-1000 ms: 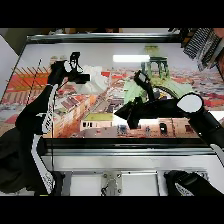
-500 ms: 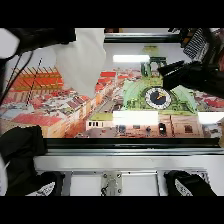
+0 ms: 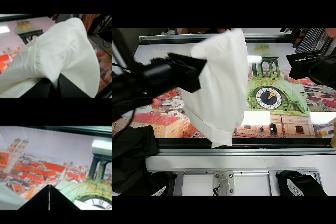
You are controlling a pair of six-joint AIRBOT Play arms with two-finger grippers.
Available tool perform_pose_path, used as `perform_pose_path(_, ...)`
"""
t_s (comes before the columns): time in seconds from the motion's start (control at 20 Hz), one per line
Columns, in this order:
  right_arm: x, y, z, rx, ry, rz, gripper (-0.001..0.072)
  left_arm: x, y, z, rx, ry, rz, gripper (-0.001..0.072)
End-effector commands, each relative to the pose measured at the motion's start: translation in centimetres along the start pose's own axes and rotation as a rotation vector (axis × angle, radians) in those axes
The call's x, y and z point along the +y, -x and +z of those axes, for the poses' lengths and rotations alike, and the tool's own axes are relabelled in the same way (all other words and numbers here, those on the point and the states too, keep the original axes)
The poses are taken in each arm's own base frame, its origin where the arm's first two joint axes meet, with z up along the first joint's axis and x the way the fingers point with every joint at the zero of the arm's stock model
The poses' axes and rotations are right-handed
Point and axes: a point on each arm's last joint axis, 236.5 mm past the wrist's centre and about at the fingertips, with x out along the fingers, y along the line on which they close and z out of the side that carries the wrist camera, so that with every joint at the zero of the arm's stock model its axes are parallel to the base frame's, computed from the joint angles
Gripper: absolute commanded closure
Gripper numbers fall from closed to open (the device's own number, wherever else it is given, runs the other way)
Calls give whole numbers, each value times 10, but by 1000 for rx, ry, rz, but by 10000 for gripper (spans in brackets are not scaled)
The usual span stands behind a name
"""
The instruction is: Fold the clothes and pants, and hang the long-sleeved shirts on hangers.
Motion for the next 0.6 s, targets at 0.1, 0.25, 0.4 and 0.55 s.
perform_pose_path(0.1, 0, 1, -5, 20, -15, -1, 696, 21, -63, -44, 128, 69, 39, 685)
perform_pose_path(0.25, 0, 0, -6, 23, -16, -1, 694, 66, -92, -55, 184, 110, 129, 565)
perform_pose_path(0.4, -1, 0, -6, 26, -16, -2, 417, 118, -99, -61, 207, 216, 205, 41)
perform_pose_path(0.55, -2, -1, -16, 64, -10, -4, 106, 176, -82, -84, 302, 316, 311, 41)
